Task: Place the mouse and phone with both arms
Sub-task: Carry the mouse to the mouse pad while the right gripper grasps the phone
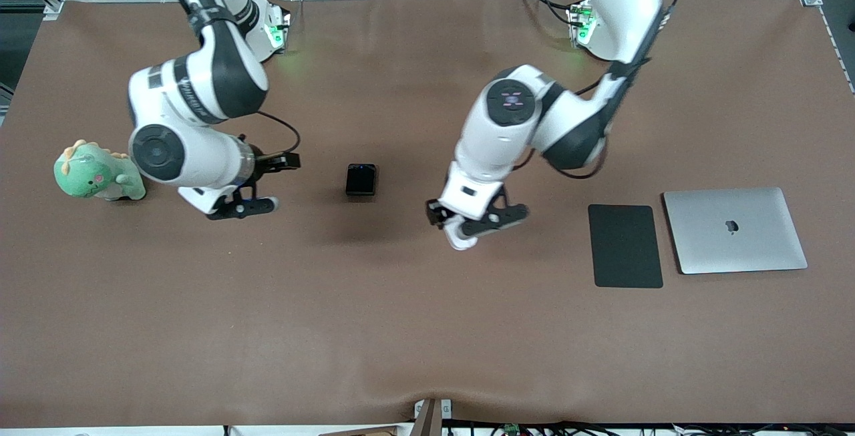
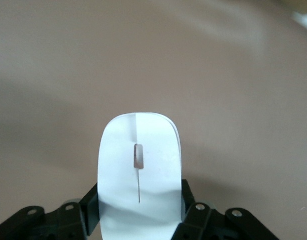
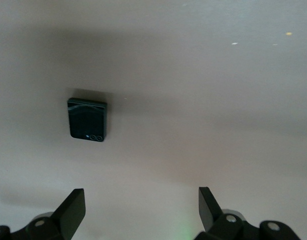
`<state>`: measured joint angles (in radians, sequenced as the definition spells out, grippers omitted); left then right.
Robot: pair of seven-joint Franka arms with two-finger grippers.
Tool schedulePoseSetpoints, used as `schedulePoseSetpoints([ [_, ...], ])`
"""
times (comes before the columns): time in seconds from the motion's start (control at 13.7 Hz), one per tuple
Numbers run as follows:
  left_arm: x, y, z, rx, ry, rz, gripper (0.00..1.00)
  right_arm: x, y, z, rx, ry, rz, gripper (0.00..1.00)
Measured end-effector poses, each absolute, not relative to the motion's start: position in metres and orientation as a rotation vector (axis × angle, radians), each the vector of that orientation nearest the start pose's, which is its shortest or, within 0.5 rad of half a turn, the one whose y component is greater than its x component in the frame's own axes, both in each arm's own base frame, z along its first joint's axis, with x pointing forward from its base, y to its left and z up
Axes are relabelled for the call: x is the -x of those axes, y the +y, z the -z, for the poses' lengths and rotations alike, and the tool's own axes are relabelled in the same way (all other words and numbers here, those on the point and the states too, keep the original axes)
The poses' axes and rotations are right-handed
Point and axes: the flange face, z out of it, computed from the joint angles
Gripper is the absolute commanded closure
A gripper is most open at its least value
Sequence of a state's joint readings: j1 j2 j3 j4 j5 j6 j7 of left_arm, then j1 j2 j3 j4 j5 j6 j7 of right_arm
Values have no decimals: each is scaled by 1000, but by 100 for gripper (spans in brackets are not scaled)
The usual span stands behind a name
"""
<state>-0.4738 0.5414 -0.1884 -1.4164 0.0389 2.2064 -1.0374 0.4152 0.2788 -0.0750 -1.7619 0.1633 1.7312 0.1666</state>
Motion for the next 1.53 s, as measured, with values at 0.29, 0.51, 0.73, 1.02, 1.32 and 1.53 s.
schedulePoseSetpoints([
  [0.29, -623, -348, -462, 3242, -770, 219, 94, -538, 257, -356, 3066, -187, -446, 0],
  [0.51, -640, -287, -466, 3198, -666, 147, 93, -530, 276, -331, 3079, -163, -378, 0],
  [0.73, -651, -227, -454, 3166, -490, 20, 93, -517, 300, -299, 3098, -114, -335, 0],
  [1.02, -657, -164, -422, 3153, -263, -106, 93, -504, 330, -260, 3119, -71, -295, 0],
  [1.32, -644, -145, -376, 3071, -65, -196, 93, -486, 338, -209, 3129, -81, -229, 0],
  [1.53, -632, -146, -332, 3050, -2, -163, 92, -478, 339, -186, 3143, -49, -232, 0],
])
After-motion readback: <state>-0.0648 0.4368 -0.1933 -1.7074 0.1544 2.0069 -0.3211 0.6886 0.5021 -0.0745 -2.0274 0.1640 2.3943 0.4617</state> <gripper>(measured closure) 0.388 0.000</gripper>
